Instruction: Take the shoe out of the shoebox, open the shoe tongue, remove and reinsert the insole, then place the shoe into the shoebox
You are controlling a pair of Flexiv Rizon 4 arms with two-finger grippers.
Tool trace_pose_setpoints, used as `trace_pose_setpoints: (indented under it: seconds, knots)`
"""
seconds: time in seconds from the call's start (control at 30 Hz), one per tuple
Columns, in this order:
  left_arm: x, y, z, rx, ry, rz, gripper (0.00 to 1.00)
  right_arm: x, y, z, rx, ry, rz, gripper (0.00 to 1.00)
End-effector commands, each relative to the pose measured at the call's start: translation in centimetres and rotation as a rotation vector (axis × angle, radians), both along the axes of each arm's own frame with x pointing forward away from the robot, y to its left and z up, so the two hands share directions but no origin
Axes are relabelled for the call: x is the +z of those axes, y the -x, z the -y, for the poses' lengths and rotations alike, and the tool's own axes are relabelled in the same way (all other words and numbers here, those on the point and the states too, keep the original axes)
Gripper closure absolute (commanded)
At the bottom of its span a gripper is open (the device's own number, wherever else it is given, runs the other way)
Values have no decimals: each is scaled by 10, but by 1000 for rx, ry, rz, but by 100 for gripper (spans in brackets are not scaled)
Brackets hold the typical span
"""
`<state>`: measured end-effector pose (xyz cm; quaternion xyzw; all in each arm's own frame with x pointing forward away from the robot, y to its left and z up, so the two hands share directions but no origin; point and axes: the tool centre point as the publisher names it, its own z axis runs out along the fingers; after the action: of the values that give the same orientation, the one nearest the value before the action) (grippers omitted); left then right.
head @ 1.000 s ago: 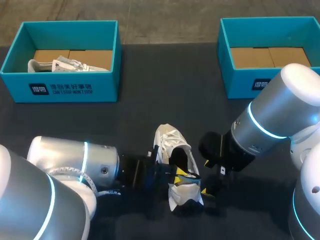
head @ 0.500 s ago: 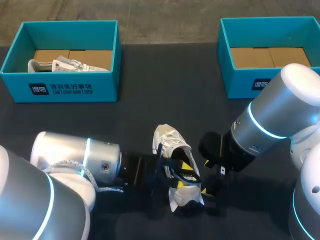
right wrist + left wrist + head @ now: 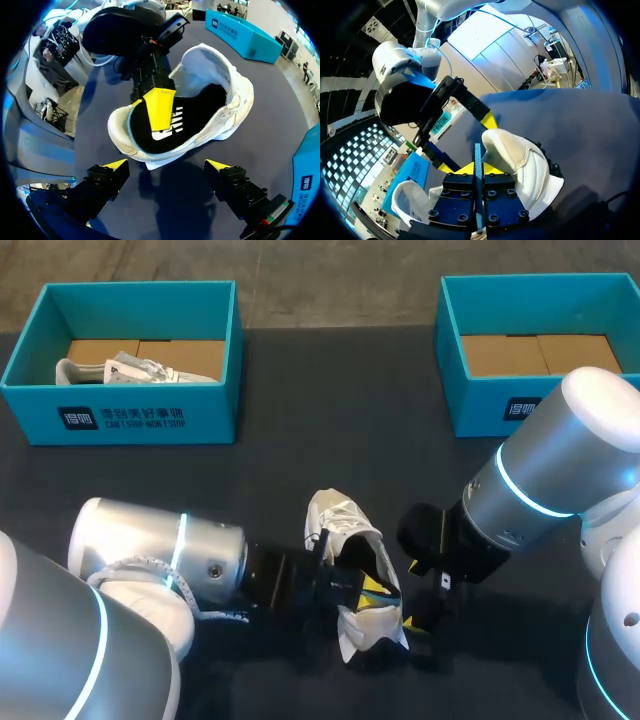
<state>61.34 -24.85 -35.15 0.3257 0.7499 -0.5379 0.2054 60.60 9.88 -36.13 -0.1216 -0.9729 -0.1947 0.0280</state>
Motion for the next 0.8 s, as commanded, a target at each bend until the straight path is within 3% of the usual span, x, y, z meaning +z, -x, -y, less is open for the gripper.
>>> trace_pose_setpoints:
  seconds: [0.03, 0.47, 0.5, 0.53, 0.6, 0.8]
  knots:
    - [-7, -7, 6, 10, -24, -7, 100, -1, 1, 0, -1, -1, 2, 0]
    - [-15, -13, 1, 48, -72, -5, 100, -1, 1, 0, -1, -1, 2, 0]
    - [-14, -11, 1, 47, -65, -8, 98, -1, 1, 0, -1, -1, 2, 0]
    - [-12, -9, 0, 43, -58, -9, 84, -1, 1, 0, -1, -1, 2, 0]
    - [-9, -5, -1, 39, -48, -8, 73, -1, 1, 0, -1, -1, 2, 0]
    - [4, 5, -3, 23, -23, 8, 68, -1, 1, 0, -1, -1, 2, 0]
